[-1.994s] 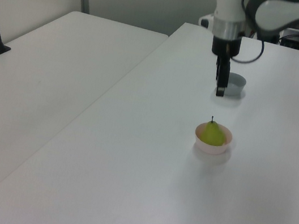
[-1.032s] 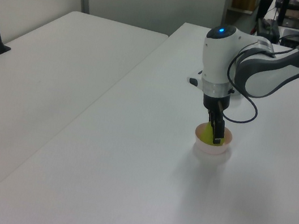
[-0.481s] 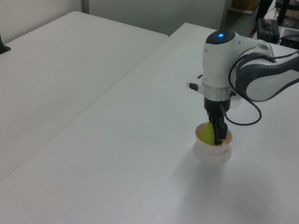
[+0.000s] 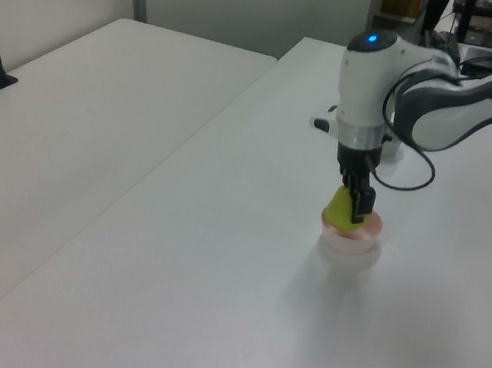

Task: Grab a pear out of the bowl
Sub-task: 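Lift the pear up out of the pink bowl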

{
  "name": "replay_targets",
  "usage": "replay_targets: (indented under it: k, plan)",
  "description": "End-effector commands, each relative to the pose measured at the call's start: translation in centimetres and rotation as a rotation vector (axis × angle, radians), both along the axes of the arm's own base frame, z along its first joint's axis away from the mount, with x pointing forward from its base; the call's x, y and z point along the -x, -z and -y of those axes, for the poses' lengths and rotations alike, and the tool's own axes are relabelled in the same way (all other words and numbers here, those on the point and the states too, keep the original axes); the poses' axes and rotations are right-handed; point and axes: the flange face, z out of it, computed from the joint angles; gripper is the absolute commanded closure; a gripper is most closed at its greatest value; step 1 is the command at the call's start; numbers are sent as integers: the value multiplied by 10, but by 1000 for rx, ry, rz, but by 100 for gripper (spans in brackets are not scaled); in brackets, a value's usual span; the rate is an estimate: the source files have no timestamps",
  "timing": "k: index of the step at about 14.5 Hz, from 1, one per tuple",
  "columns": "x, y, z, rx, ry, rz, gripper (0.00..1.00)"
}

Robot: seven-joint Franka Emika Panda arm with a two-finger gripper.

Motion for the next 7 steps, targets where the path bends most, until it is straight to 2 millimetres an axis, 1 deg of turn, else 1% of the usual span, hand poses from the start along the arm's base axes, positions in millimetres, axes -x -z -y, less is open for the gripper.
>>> replay_targets:
  k: [1, 2, 4, 5, 7]
  plan:
    - [2, -72, 14, -27, 20, 26, 55]
    - [3, -94, 14, -56, 37, 19, 55]
    - [-1, -147, 32, -89, 42, 23, 55]
    - [-1, -164, 39, -103, 32, 15, 55]
    - [-5, -177, 53, -108, 56, 37, 55]
